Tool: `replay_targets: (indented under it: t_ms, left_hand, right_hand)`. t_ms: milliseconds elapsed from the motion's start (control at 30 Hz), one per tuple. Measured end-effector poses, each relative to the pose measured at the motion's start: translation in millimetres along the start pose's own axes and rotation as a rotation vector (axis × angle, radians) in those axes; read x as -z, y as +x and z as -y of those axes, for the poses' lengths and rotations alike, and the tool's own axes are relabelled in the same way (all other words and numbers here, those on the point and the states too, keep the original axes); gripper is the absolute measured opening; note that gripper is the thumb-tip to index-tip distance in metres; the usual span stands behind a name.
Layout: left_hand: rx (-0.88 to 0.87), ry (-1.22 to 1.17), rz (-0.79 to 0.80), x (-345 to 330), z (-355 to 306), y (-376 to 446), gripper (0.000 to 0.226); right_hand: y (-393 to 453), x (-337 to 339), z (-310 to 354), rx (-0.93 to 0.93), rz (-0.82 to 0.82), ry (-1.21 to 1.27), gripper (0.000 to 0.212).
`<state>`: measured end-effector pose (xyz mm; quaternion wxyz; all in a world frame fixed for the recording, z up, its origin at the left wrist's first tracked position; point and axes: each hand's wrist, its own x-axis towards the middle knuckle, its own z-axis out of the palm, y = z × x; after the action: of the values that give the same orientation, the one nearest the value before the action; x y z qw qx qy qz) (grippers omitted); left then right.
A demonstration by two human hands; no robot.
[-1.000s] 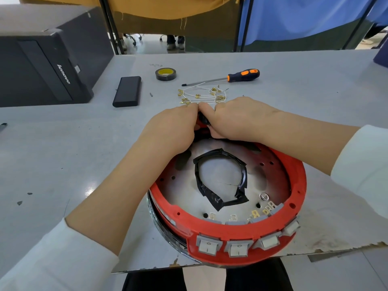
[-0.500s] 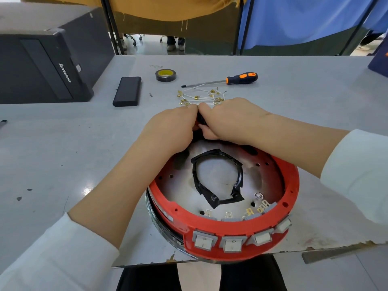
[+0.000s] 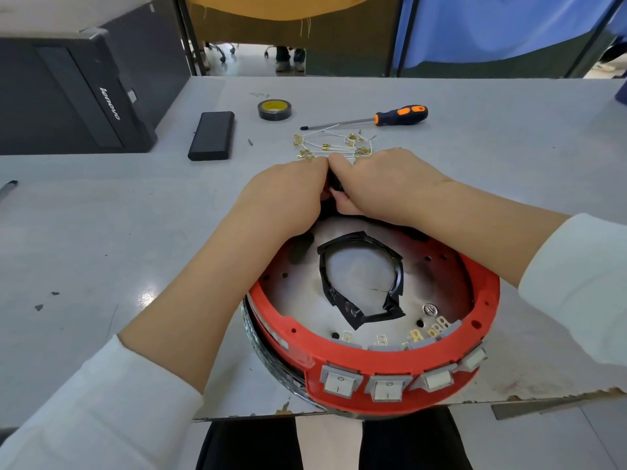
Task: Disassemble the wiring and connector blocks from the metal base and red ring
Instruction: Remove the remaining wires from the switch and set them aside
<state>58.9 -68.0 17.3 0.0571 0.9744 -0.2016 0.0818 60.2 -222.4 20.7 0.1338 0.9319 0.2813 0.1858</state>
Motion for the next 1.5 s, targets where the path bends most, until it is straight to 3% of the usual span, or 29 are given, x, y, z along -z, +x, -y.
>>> replay_targets:
  t_ms: [333, 467, 800, 1000, 1067, 1167, 1267, 1333, 1400, 1500]
  left_hand:
    - [-0.019, 0.010, -0.001, -0.3, 0.4, 0.1, 0.014]
    - [-0.025, 0.006, -0.007, 0.3, 0.3, -0.9, 0.018]
    - [-0.013, 0.017, 0.009, 1.4, -0.5, -0.9, 0.018]
    - [-0.006, 0.025, 0.004, -0.2, 0.6, -0.8, 0.015]
    - [-0.012, -0.012, 0.009, 0.2, 0.3, -0.7, 0.020]
    - [-0.087, -0.170, 0.016, 4.3, -0.9, -3.2, 0.045]
    - [-0.208, -0.122, 0.008, 6.7, -4.8, -5.5, 0.058]
    - [-0.228, -0.005, -0.015, 5.1, -6.3, -1.9, 0.046]
    - [-0.251, 0.095, -0.089, 4.1, -9.6, 3.2, 0.026]
    - [-0.290, 0.273, -0.165, -1.5, -20.8, 10.2, 0.020]
  right_hand:
    - [-2.2, 9.3, -8.3, 0.044, 0.085, 0.029, 0.033]
    - [-2.7, 14.2, -15.0, 0.120, 0.100, -0.130, 0.030]
    - [2.2, 4.9, -11.9, 0.063, 0.165, -0.093, 0.021]
    - [-0.4, 7.0, -11.4, 0.074, 0.110, -0.087, 0.030]
    - [-5.4, 11.6, -12.7, 0.019, 0.105, -0.018, 0.041]
    - [-21.1, 11.7, -17.3, -0.177, 0.133, 0.217, 0.049]
    - [-31.8, 5.2, -18.8, -0.320, 0.157, 0.380, 0.034]
    - [-30.6, 1.9, -17.3, -0.325, 0.153, 0.329, 0.019]
    - [-27.8, 2.1, -14.9, -0.308, 0.149, 0.276, 0.022]
    - [-26.4, 1.3, -14.4, -0.298, 0.118, 0.270, 0.019]
